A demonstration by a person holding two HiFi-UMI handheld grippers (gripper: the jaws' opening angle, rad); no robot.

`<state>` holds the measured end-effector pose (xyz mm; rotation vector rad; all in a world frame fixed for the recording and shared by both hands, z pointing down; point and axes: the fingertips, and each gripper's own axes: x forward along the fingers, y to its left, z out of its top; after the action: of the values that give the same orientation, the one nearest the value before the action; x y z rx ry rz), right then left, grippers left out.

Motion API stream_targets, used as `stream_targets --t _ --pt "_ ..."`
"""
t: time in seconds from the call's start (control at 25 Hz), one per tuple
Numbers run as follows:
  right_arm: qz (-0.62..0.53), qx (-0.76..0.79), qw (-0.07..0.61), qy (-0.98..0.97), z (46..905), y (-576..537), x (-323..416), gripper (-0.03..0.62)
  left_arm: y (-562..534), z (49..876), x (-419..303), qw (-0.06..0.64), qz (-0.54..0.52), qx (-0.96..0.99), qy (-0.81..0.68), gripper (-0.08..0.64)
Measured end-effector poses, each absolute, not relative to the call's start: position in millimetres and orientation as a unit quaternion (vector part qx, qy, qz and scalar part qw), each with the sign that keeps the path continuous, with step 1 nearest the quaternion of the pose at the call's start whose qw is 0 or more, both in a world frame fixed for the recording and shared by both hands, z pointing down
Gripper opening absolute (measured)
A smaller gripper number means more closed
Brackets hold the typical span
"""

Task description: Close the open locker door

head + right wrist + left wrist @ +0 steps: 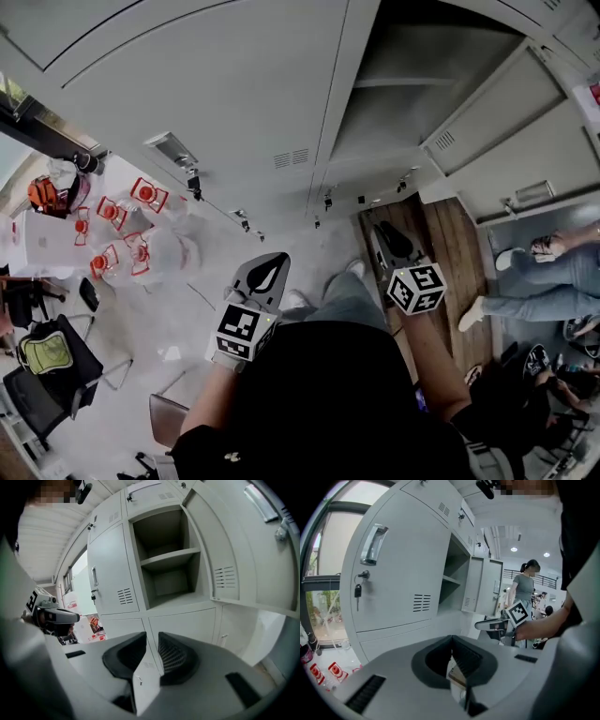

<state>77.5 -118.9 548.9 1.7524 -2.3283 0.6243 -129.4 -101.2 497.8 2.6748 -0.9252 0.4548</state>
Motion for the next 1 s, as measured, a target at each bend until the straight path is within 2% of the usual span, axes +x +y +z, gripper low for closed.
stream_targets --t 0.4,0.72,1.0 --pt "0.200 0.604 0.059 -0.769 511.4 -69.6 124.3 0.089 -95.0 479.4 -37.2 0.127 0.152 0.950 -0.241 0.023" --pt "0.154 0.621 0.040 -0.767 458.1 -45.0 157.7 0.089 -94.4 444.4 29.6 0.126 0.115 0.968 -0.185 0.023" --pt "0.097 0.637 0.004 -0.765 389.6 -32.1 183.8 0.089 -92.2 396.5 74.6 0.094 0.086 0.981 -0.143 0.023"
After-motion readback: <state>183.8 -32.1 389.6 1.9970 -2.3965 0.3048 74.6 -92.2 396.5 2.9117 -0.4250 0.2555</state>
